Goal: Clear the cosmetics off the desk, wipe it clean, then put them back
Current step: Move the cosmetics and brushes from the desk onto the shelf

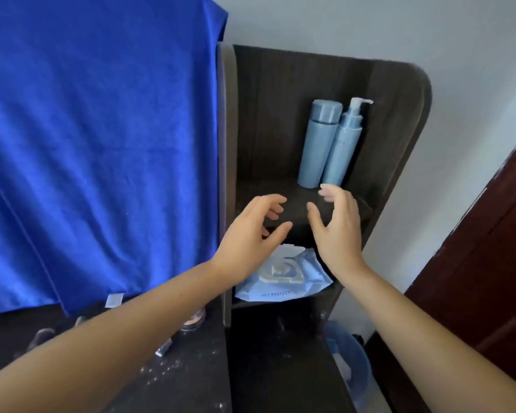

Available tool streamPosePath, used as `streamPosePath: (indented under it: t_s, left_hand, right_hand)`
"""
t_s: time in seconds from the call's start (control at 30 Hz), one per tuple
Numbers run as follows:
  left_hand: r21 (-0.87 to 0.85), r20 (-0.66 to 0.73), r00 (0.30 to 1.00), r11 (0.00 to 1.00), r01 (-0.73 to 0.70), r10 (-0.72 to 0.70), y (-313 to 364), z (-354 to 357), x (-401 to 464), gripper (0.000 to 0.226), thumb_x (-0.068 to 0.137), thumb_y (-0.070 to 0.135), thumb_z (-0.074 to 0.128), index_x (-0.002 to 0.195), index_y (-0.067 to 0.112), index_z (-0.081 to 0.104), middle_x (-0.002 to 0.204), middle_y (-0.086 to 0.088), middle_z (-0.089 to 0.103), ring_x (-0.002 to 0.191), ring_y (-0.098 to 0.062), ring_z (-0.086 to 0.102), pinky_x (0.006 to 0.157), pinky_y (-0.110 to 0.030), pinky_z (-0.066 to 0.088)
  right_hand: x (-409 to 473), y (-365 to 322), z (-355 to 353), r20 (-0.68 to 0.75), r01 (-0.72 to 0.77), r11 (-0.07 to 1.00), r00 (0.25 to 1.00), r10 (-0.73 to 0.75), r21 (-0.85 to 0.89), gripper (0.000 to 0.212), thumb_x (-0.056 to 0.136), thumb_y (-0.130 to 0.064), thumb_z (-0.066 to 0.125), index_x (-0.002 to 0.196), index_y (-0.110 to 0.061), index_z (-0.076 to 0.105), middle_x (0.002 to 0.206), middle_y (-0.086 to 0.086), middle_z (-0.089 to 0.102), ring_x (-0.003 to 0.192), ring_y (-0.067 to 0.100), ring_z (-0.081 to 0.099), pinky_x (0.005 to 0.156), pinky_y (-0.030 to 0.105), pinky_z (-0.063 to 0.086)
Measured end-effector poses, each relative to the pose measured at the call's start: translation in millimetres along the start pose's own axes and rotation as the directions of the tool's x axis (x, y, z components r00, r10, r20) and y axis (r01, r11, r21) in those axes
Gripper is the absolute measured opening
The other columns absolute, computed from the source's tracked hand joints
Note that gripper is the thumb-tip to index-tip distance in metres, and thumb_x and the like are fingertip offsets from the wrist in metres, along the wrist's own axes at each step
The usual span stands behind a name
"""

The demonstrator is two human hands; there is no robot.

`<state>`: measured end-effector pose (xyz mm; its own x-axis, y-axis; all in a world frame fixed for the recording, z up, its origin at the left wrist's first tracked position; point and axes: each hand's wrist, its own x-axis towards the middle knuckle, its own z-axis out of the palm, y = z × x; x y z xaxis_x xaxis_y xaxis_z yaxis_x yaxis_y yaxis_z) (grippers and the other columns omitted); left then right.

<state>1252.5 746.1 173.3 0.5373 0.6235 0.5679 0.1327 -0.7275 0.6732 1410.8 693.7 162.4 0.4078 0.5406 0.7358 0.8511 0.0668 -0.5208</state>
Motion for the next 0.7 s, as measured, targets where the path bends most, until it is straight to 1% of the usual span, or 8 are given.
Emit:
streamPosePath:
  t_s: [0.1, 0.17, 0.23, 0.3, 0.37, 0.5, 0.6, 0.7]
  left_hand:
    - [0.011, 0.014, 0.998, 0.998, 0.057, -0.057, -33.8, -30.9, -62.5, 0.034, 0.085, 0.027, 0.058, 0.116, 0.032, 0.047, 0.100, 0.014, 0.055, 0.089, -0.006, 0.056, 0.069, -0.018, 0.047]
    - [0.007, -0.015, 0.979, 0.979, 0.204, -0.204, -68.3, -51.7, -101.3, 0.030, 0.084, 0.029, 0.057, 0.112, 0.034, 0.049, 0.097, 0.013, 0.056, 0.076, -0.006, 0.056, 0.067, -0.020, 0.047]
    - [0.036, -0.093, 0.931, 0.933, 0.358, -0.354, -105.3, -74.4, -135.4, 0.029, 0.085, 0.016, 0.061, 0.111, 0.024, 0.052, 0.092, 0.009, 0.057, 0.073, -0.003, 0.055, 0.069, -0.019, 0.044]
    - [0.110, -0.170, 0.875, 0.873, 0.475, -0.454, -137.5, -98.4, -164.1, 0.030, 0.085, 0.011, 0.062, 0.113, 0.016, 0.054, 0.091, 0.007, 0.057, 0.081, -0.003, 0.055, 0.075, -0.021, 0.044]
    - [0.219, -0.199, 0.839, 0.812, 0.541, -0.506, -164.3, -120.0, -187.0, 0.033, 0.084, 0.013, 0.063, 0.115, 0.010, 0.054, 0.100, 0.000, 0.058, 0.095, -0.018, 0.056, 0.085, -0.029, 0.042]
    - [0.378, -0.161, 0.777, 0.689, 0.618, -0.609, -208.8, -141.7, -219.0, 0.057, 0.077, 0.021, 0.071, 0.127, 0.006, 0.047, 0.124, -0.014, 0.049, 0.115, -0.034, 0.042, 0.100, -0.039, 0.033]
    - [0.376, -0.071, 0.727, 0.657, 0.654, -0.683, -230.0, -139.2, -230.6, 0.073, 0.075, 0.027, 0.074, 0.136, 0.011, 0.038, 0.136, -0.011, 0.038, 0.127, -0.029, 0.030, 0.106, -0.036, 0.026]
    - [0.328, 0.014, 0.710, 0.674, 0.662, -0.704, -241.6, -132.4, -234.4, 0.079, 0.071, 0.028, 0.076, 0.137, 0.013, 0.035, 0.136, -0.008, 0.036, 0.129, -0.024, 0.030, 0.106, -0.030, 0.025]
  right_hand:
    - [-48.7, -20.0, 18.6, 0.105, 0.042, 0.997, 0.993, -0.049, 0.071, 0.035, 0.086, -0.032, 0.048, 0.113, -0.010, 0.054, 0.102, -0.007, 0.053, 0.098, 0.013, 0.052, 0.090, 0.031, 0.041]
    - [-82.8, -32.1, 43.0, 0.198, 0.029, 0.995, 0.979, -0.047, 0.095, 0.033, 0.086, -0.032, 0.047, 0.109, -0.010, 0.056, 0.103, -0.008, 0.055, 0.099, 0.010, 0.051, 0.089, 0.030, 0.041]
    - [-117.2, -42.6, 75.7, 0.321, 0.000, 0.995, 0.947, -0.031, 0.095, 0.032, 0.086, -0.034, 0.047, 0.106, -0.011, 0.057, 0.102, -0.002, 0.061, 0.097, 0.014, 0.053, 0.088, 0.030, 0.042]
    - [-151.0, -52.7, 110.4, 0.471, -0.051, 0.995, 0.882, 0.006, 0.083, 0.032, 0.085, -0.037, 0.046, 0.103, -0.013, 0.058, 0.098, 0.001, 0.061, 0.093, 0.017, 0.055, 0.085, 0.033, 0.045]
    - [-182.6, -62.1, 143.8, 0.602, -0.099, 0.994, 0.797, 0.049, 0.050, 0.037, 0.083, -0.041, 0.046, 0.104, -0.013, 0.058, 0.099, 0.003, 0.060, 0.094, 0.021, 0.057, 0.085, 0.037, 0.047]
    - [-228.6, -77.4, 200.5, 0.740, -0.201, 0.976, 0.644, 0.194, -0.081, 0.044, 0.085, -0.034, 0.060, 0.122, -0.011, 0.051, 0.124, 0.007, 0.056, 0.117, 0.026, 0.050, 0.098, 0.039, 0.042]
    - [-247.8, -82.1, 229.6, 0.744, -0.227, 0.959, 0.609, 0.276, -0.169, 0.051, 0.084, -0.031, 0.064, 0.127, -0.008, 0.048, 0.124, 0.011, 0.054, 0.118, 0.029, 0.047, 0.098, 0.039, 0.040]
    - [-258.6, -81.1, 241.7, 0.710, -0.197, 0.946, 0.625, 0.323, -0.257, 0.042, 0.083, -0.030, 0.064, 0.119, -0.011, 0.053, 0.115, 0.010, 0.056, 0.111, 0.030, 0.048, 0.090, 0.040, 0.042]
